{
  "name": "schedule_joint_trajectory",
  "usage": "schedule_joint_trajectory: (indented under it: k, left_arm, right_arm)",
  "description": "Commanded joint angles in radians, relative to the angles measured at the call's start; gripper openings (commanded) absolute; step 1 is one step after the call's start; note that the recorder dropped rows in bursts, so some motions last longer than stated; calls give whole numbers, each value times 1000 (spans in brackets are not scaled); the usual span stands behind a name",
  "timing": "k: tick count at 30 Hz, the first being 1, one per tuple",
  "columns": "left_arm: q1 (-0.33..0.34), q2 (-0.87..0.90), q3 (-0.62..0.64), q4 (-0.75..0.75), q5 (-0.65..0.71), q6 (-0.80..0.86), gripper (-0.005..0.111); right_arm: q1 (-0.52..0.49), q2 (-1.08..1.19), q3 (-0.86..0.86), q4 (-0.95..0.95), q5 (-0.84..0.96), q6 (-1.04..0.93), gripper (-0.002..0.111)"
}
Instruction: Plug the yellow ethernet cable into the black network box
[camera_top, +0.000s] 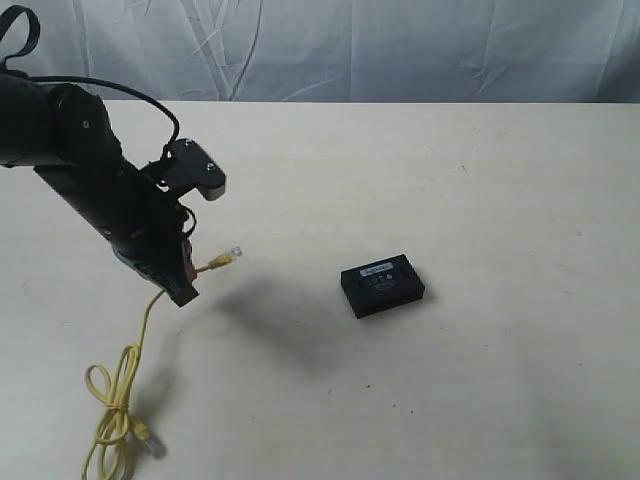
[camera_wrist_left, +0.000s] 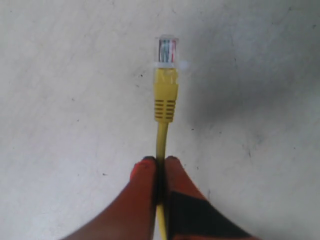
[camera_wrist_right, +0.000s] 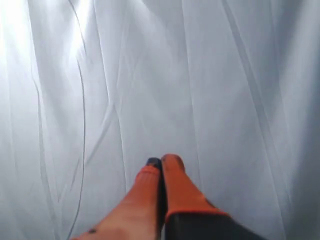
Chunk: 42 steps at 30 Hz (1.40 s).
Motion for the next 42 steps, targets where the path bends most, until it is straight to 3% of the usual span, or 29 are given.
schedule_joint_trajectory:
  k: [1,4,7,10,14,17,21,24,28,33,42]
  left_arm:
    - [-3,-4,3,-22,-8,2,0]
    - [-3,-4,3,-30,-22,2,0]
    - [-3,-4,3,-46,-62,2,0]
    - [-3,-4,3,-65,-93,2,0]
    - [-3,-4,3,-67,-98,2,0]
    - [-3,-4,3,-69,-98,2,0]
    - [-3,-4,3,-79,-94,2,0]
    - [-3,-4,3,-97,-90,2,0]
    - [-3,-4,3,-109,-92,2,0]
    - [-3,-4,3,-90,-80,2,0]
    - [-3,-4,3,-62,-92,-80,0]
  right_arm:
    - [-2,-5,2,-5,-210,-15,0]
    - [-2,-5,2,78,-217,-112,0]
    - [-2,37,-80,222,14,-208,-1]
    - [-2,187,-229,240,299,-383,-1]
    - [-2,485,-453,240,634,-383,-1]
    - [-2,718,-570,256,777,-383,-1]
    - [-2,985,-644,282,764,-383,-1]
    - [-2,1161,-670,446,735,-385,-1]
    - [24,1340,-733,501,832,-473,-1]
    - [145,1502,-860,448,955,-473,-1]
    - [344,1712,-941,401,972,-435,-1]
